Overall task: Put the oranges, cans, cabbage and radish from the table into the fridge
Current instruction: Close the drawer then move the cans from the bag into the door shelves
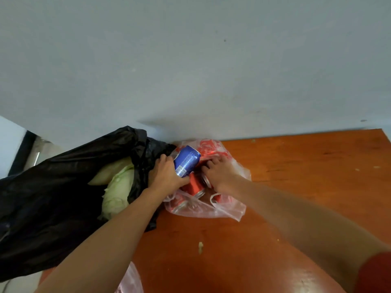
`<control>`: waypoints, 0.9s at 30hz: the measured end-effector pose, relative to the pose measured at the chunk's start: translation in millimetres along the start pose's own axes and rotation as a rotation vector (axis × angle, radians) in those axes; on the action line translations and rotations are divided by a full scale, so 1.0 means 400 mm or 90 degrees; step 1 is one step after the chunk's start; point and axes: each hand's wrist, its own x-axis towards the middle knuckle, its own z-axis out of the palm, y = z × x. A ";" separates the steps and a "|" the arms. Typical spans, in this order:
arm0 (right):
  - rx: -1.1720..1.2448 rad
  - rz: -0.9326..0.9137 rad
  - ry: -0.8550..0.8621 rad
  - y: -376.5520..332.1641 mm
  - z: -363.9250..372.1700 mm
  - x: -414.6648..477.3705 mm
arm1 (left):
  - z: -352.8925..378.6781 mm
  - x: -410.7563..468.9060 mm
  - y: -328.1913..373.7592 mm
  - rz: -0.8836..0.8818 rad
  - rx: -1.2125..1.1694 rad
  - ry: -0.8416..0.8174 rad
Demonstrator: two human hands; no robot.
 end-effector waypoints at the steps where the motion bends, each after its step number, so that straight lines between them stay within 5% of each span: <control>1: -0.019 0.008 0.000 -0.005 -0.001 0.008 | 0.003 -0.001 -0.001 -0.005 0.000 -0.001; 10: 0.081 0.023 0.116 0.038 0.039 -0.091 | 0.008 -0.019 -0.013 0.050 0.066 -0.002; 22: 0.407 0.300 0.346 0.052 -0.064 -0.434 | -0.111 -0.140 0.125 0.334 0.230 0.063; 27: 0.411 0.397 0.458 0.063 -0.071 -0.626 | -0.195 -0.244 0.261 0.418 0.105 0.035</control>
